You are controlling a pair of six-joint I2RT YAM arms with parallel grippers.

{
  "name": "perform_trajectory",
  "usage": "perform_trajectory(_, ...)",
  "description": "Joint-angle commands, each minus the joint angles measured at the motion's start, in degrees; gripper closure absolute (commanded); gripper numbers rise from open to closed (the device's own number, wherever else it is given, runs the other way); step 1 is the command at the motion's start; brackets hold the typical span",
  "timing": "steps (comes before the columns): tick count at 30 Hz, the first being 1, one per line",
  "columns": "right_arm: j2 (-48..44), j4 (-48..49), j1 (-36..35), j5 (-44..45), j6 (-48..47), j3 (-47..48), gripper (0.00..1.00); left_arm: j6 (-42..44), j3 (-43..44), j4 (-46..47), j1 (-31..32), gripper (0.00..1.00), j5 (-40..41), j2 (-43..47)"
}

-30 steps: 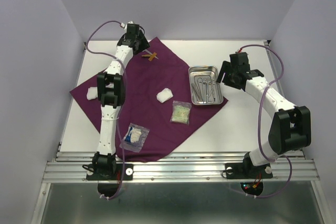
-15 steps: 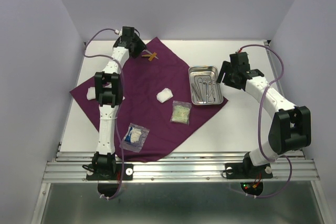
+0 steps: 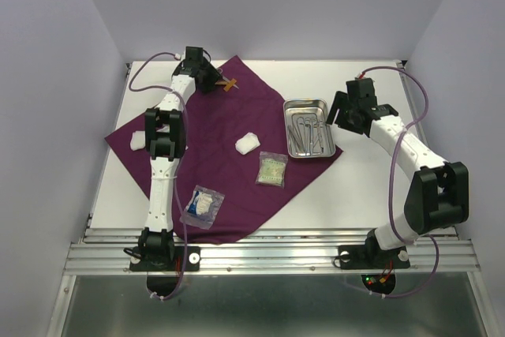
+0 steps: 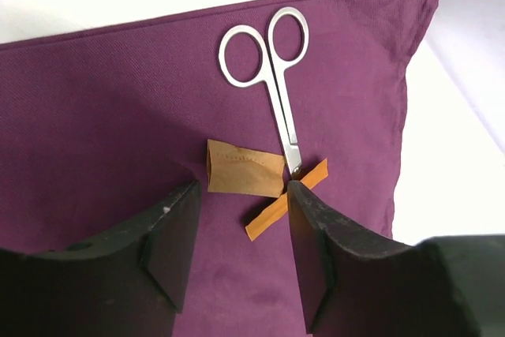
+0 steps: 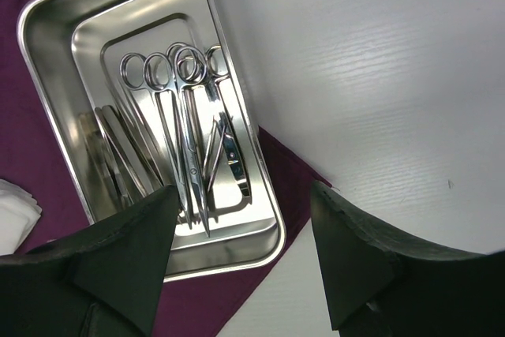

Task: Prepare the surgical pack
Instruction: Pick up the medical item from the surgical kit.

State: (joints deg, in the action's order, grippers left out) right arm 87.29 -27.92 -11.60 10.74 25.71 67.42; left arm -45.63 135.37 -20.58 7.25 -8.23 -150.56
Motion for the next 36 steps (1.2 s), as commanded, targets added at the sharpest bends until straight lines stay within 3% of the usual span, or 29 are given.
perform_trajectory(1, -3.0, -0.1, 0.3, 1.4, -0.1, 0.4, 0.27, -1.0, 0.8, 0.2, -0.5, 0.43, -0.3, -1.6)
perform_trajectory(21, -3.5, -0.7, 0.3, 0.8, 0.3, 0.4, 0.28, -1.7, 0.7, 1.4, -1.1, 0.7, -1.0, -1.4)
perform_trajectory(29, -3.7, -0.9, 0.3, 0.2, 0.7, 0.4, 0.28, -1.0, -1.2, 1.2, -1.1, 0.97, -0.9, 1.4)
perform_trajectory(36, -3.5, -0.8, 0.3, -0.5, 0.7, 0.3, 0.28, 0.8, -5.4, 1.6, -1.2, 1.0, 0.9, 7.6)
